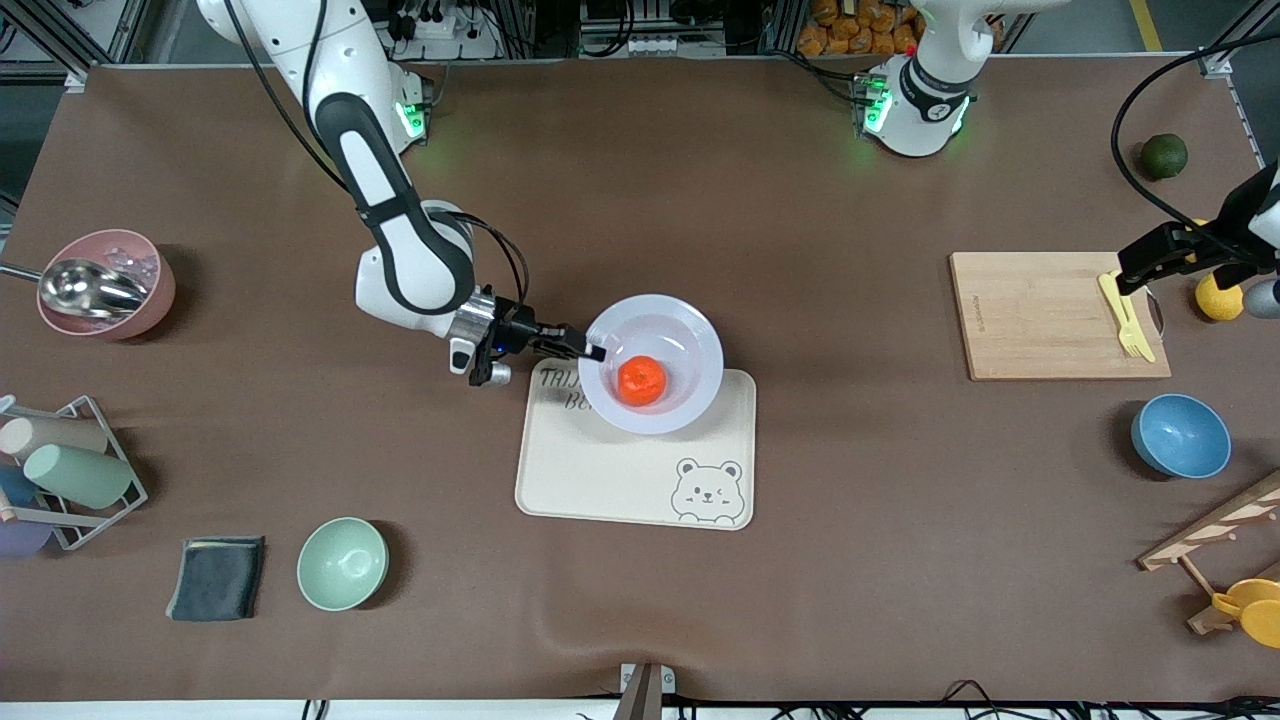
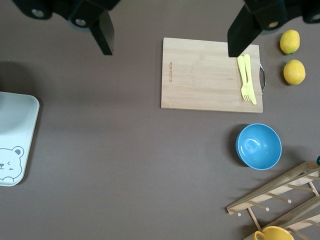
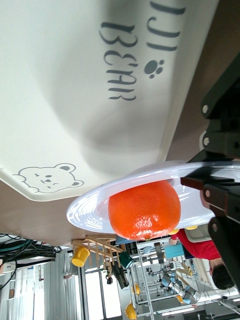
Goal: Place orange and plate with both arms
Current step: 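Slide the plate with the right gripper onto the bear tray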
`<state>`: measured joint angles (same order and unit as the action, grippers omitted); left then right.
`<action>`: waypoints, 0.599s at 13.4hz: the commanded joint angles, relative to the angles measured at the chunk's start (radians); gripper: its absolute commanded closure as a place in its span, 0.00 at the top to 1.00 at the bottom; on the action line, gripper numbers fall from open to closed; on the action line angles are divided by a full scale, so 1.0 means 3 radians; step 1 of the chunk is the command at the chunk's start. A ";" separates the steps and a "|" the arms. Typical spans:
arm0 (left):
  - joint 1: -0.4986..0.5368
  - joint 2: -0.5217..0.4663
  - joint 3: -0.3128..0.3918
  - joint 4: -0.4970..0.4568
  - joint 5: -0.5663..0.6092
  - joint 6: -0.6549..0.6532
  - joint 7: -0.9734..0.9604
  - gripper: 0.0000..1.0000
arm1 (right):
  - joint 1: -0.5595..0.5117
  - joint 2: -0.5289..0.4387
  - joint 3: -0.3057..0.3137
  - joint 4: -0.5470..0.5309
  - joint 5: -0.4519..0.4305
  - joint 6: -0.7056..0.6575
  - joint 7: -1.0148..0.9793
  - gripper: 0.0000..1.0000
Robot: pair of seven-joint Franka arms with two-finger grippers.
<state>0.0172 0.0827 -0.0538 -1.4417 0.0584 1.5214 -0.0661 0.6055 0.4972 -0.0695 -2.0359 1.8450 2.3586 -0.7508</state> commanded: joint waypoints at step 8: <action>0.0004 -0.0107 0.0021 -0.0062 -0.0051 -0.0004 0.0092 1.00 | -0.0060 0.0562 0.0022 0.0584 0.0088 0.0140 0.0079 0.00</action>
<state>0.0177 0.0770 -0.0514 -1.4417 0.0584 1.5214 -0.0630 0.5992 0.6332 -0.0733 -1.9057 1.8452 2.3914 -0.7340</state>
